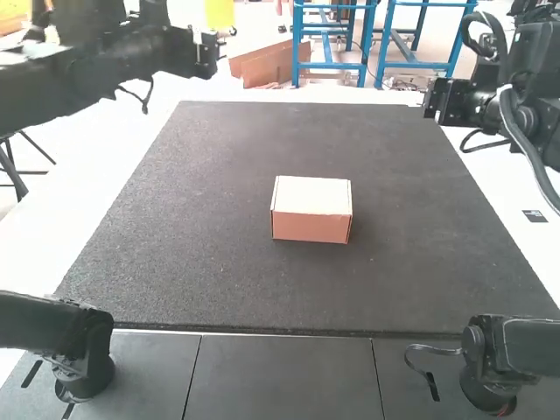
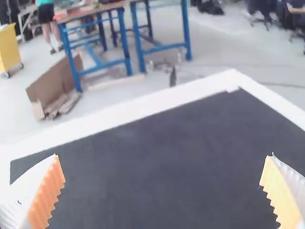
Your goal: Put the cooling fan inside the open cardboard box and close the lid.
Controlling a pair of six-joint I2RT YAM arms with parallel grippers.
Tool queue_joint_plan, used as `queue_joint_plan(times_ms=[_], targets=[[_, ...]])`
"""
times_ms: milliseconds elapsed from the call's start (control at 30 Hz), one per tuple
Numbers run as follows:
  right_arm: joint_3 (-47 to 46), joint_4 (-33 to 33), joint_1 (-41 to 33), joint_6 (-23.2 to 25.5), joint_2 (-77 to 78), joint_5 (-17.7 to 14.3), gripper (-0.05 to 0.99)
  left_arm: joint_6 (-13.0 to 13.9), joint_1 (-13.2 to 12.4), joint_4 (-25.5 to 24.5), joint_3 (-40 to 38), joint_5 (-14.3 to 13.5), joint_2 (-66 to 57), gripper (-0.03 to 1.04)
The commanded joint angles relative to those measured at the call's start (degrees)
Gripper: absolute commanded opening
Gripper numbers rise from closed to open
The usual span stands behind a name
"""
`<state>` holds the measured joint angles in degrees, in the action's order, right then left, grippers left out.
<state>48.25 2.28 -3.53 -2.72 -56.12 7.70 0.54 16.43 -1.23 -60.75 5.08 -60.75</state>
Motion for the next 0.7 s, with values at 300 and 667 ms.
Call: queue_joint_plan(times_ms=[300,667], targets=[[-22.59,-10.02,-0.60,0.70,25.18,-10.34,0.91,-2.21,-0.52,5.89,35.35,-10.71,39.75,0.96],[-40.25,-15.82,-0.86,-1.85,45.83,-14.03,0.91,-8.36,-0.61,7.30,44.84,-16.86,51.08,0.96]])
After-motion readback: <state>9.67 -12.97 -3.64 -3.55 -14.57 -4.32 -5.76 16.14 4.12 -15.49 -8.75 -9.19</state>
